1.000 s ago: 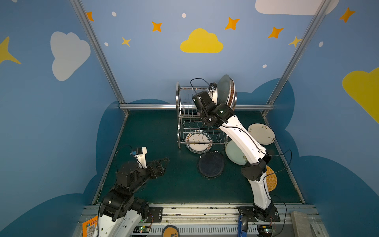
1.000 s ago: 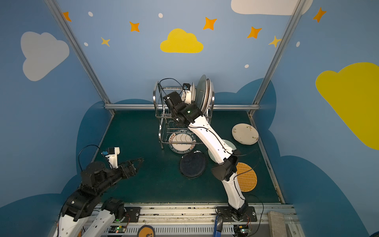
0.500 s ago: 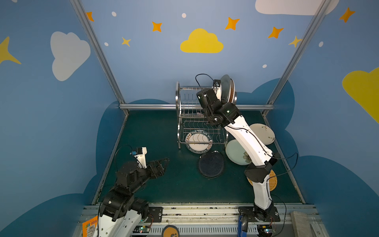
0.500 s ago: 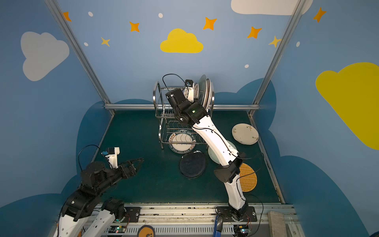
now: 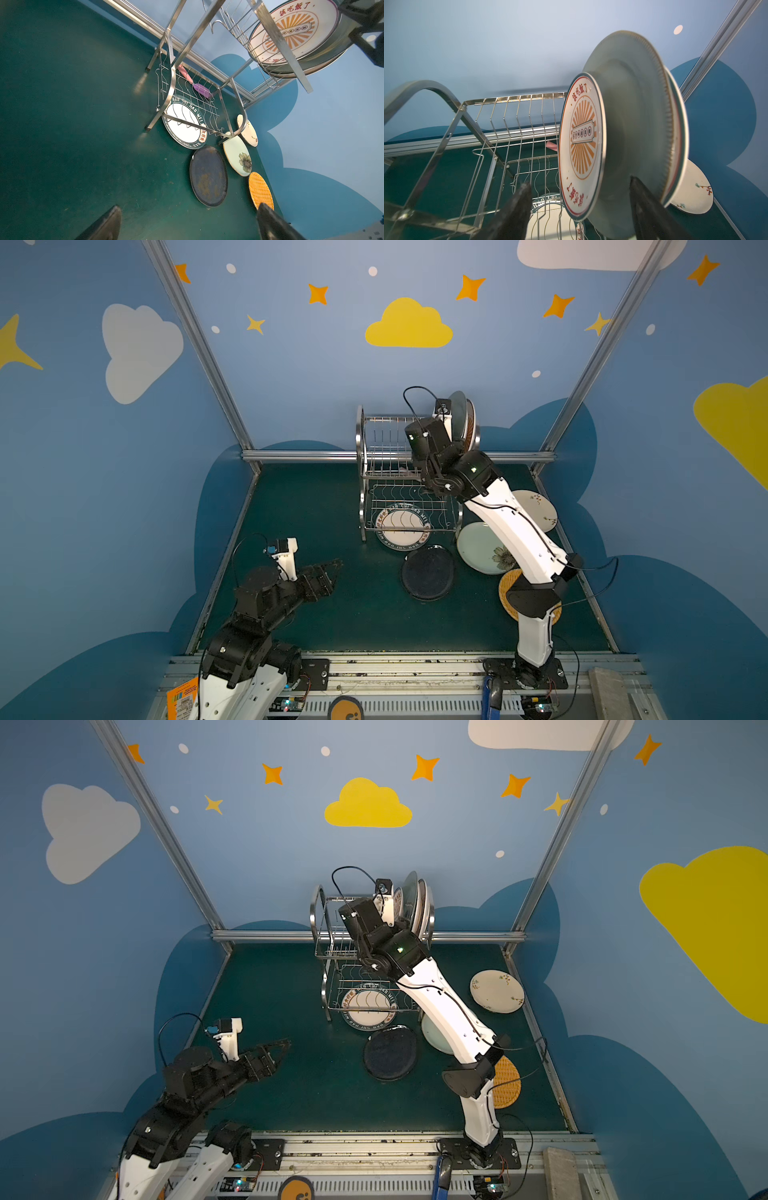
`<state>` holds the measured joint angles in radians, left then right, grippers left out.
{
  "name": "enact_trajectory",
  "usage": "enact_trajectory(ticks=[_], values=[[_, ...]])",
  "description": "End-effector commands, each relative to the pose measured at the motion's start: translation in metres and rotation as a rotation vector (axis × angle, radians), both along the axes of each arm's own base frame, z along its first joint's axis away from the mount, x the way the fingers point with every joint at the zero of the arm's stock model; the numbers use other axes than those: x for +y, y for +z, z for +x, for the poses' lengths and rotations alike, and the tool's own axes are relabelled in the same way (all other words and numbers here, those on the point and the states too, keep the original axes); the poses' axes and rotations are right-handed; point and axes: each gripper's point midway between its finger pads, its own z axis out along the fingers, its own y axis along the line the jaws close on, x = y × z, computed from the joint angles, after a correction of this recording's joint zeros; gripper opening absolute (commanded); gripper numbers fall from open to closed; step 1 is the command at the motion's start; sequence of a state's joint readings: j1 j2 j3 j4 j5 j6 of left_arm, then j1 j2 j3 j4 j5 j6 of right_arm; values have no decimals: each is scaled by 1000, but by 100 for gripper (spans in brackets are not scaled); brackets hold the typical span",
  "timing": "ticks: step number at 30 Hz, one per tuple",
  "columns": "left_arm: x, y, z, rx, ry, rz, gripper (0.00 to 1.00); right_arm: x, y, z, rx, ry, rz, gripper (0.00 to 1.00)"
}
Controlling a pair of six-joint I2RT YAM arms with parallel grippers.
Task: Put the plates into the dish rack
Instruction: 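Open the right gripper and pull it down toward the pale green flower plate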
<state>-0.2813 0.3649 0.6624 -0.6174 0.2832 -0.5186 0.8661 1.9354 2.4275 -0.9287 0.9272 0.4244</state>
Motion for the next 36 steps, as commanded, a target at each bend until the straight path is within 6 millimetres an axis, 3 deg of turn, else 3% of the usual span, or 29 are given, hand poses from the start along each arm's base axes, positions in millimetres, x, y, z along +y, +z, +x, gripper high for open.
enact_trajectory(ticks=[1,11,19,24,27,31,36], values=[[-1,3,2,-16,-7,5,100,-9,35,-20,-70,44,61,78],[0,4,1,-21,-7,2,100,-31,43,-62,-89,186,70,88],[-3,4,0,-17,-21,-7,100,-54,8,-108,-27,362,101,91],[-12,7,-4,-14,-66,-32,100,-52,-40,-156,78,618,149,91],[-20,8,-8,-11,-107,-57,100,-70,-81,-174,159,621,172,91],[-33,10,-15,-14,-180,-74,100,-89,-153,-190,319,575,196,91],[-48,9,-22,0,-265,-85,100,-95,-239,-203,531,549,322,90]])
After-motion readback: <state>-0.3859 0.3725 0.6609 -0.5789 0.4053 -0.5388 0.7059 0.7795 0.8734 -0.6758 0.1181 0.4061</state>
